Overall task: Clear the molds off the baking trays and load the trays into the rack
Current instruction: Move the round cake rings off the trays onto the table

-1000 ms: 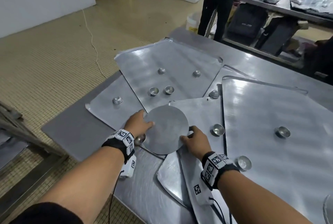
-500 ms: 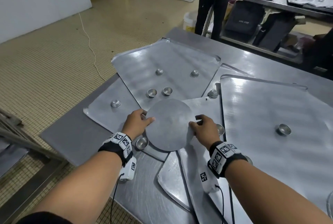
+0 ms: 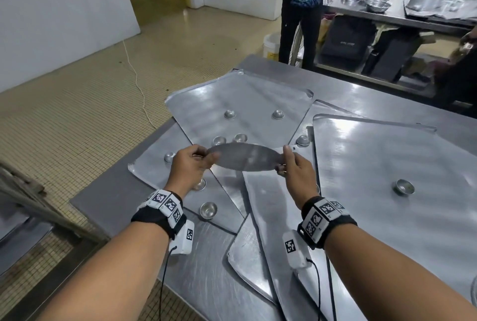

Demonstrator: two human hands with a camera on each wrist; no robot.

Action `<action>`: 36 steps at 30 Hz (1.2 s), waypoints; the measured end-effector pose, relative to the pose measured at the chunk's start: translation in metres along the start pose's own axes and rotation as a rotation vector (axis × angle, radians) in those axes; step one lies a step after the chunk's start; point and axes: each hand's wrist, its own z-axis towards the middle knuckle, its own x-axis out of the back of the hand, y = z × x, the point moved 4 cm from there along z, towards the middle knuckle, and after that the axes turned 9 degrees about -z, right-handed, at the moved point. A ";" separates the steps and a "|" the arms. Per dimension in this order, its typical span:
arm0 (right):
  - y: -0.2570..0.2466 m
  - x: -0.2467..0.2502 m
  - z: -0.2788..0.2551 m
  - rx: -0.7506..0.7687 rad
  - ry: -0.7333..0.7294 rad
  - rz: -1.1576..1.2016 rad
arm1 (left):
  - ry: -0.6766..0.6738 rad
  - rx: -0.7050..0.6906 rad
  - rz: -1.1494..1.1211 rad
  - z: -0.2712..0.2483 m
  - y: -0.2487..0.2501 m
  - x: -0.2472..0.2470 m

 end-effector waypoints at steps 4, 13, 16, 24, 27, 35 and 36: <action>-0.001 0.002 -0.009 0.032 0.012 -0.114 | 0.063 0.002 -0.003 -0.013 0.007 0.000; -0.003 0.006 -0.020 0.066 -0.064 -0.305 | 0.016 0.064 0.024 -0.025 -0.013 -0.003; -0.002 0.010 -0.020 0.085 -0.090 -0.306 | 0.006 0.040 0.083 -0.024 -0.017 -0.005; 0.003 0.054 -0.026 0.129 -0.068 -0.327 | -0.113 -0.007 0.102 -0.032 -0.017 -0.040; 0.008 0.079 -0.029 0.135 -0.028 -0.334 | -0.138 -0.010 0.098 -0.039 -0.016 -0.062; 0.024 0.171 -0.041 0.104 0.032 -0.377 | -0.267 -0.024 0.120 -0.066 0.004 -0.145; 0.028 0.186 -0.042 0.092 0.039 -0.376 | -0.286 -0.024 0.123 -0.071 0.007 -0.159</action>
